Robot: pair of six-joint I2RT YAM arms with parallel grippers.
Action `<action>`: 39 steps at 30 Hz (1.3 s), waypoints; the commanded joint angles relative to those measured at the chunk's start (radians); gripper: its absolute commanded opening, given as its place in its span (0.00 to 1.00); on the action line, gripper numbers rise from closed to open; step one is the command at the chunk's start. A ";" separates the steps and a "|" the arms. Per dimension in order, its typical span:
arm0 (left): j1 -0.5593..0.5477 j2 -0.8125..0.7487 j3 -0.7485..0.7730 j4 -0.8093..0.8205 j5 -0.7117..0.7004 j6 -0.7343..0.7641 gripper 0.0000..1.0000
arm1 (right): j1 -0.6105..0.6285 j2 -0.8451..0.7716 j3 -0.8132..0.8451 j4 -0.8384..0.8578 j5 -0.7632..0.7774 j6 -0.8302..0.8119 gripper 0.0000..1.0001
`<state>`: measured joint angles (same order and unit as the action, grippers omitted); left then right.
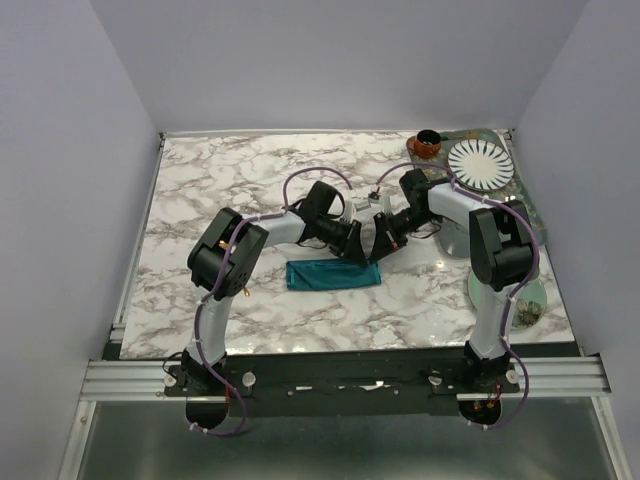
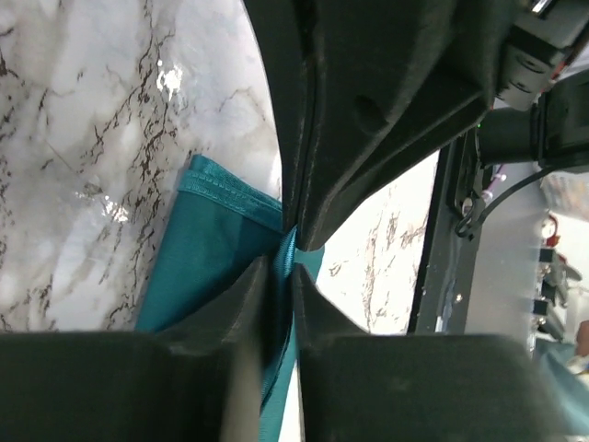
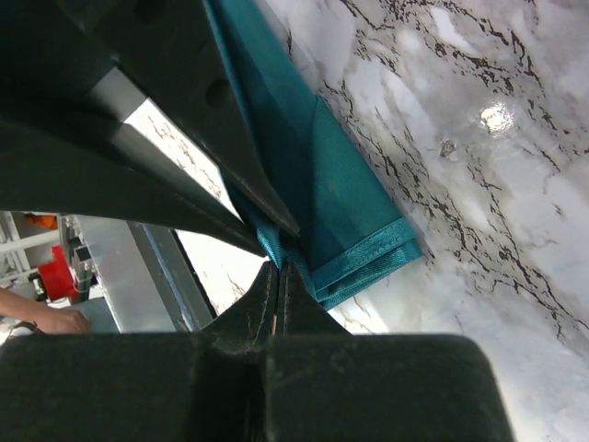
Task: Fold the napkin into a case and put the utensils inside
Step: Pick up the top corner of the smaller rectangle folded napkin from the center of the board.
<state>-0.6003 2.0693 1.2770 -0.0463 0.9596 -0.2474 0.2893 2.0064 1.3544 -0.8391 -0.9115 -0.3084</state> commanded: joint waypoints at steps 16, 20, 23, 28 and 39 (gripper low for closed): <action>-0.009 -0.077 -0.100 0.022 -0.142 -0.139 0.00 | 0.005 0.127 0.048 -0.008 0.028 0.189 0.42; -0.009 -0.101 -0.116 0.020 -0.163 -0.162 0.00 | 0.005 0.161 0.061 -0.014 0.043 0.203 0.44; -0.009 -0.126 -0.136 0.022 -0.182 -0.177 0.00 | 0.007 0.175 0.071 -0.018 0.069 0.204 0.45; -0.007 -0.147 -0.139 -0.029 -0.183 -0.194 0.00 | 0.008 0.175 0.066 -0.015 0.112 0.212 0.51; 0.017 -0.144 -0.174 -0.122 -0.171 -0.228 0.00 | 0.011 0.161 0.049 0.011 0.143 0.221 0.52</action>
<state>-0.5957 1.9545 1.1297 -0.1047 0.7971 -0.4572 0.2947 2.1487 1.4120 -0.8654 -0.8875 -0.0704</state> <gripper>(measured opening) 0.014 0.512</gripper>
